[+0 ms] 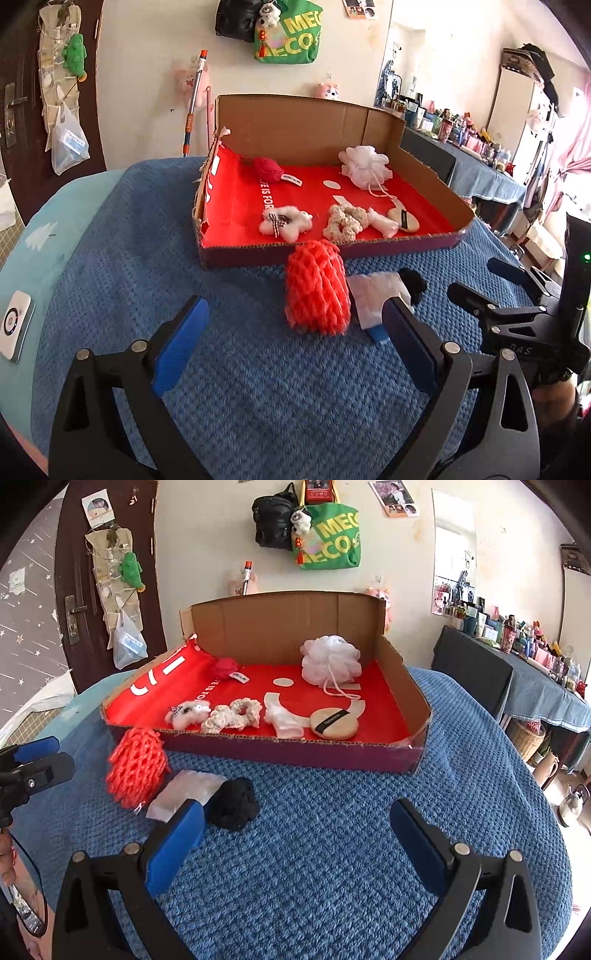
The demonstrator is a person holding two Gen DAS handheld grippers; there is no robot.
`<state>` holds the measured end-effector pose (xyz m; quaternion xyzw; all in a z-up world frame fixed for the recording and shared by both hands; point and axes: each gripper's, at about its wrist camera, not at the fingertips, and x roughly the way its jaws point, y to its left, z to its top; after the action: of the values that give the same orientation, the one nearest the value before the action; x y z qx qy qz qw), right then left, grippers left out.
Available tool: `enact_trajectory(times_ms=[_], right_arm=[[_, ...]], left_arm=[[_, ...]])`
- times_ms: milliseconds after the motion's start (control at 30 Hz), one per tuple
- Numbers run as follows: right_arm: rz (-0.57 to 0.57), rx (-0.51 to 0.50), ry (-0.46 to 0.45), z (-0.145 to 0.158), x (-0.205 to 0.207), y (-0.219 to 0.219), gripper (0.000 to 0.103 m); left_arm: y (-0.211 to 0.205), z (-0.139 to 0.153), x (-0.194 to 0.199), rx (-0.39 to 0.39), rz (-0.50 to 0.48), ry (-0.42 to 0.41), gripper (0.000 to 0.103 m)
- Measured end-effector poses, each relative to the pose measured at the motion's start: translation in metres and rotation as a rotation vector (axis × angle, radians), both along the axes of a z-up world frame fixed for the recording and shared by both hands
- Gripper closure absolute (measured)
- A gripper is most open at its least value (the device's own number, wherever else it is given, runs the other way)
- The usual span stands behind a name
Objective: Organize soft objects
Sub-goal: 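Grasp the red mesh net with the left tool while the right tool grasps the black knitted ball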
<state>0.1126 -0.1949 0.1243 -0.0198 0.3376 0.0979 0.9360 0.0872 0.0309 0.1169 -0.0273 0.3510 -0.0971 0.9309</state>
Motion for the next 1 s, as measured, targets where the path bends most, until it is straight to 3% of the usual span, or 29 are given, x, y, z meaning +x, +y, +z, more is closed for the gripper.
enact_trajectory(times_ms=[300,467,667,1000], right_arm=[[0.012,-0.003,-0.012,0.003,-0.011,0.002,0.0],[0.013,-0.001,-0.007,0.002,-0.01,0.003,0.0],[0.024,-0.046,0.051,-0.009,0.004,0.006,0.0],[0.128,-0.113,0.171,-0.026,0.041,0.02,0.0]], left_arm=[[0.003,0.007,-0.024,-0.155,-0.071,0.076,0.007],[-0.001,-0.007,-0.013,-0.084,-0.041,0.094,0.007],[-0.003,-0.034,0.019,-0.082,-0.028,0.181,0.007],[-0.015,-0.054,0.075,-0.045,-0.027,0.246,0.007]])
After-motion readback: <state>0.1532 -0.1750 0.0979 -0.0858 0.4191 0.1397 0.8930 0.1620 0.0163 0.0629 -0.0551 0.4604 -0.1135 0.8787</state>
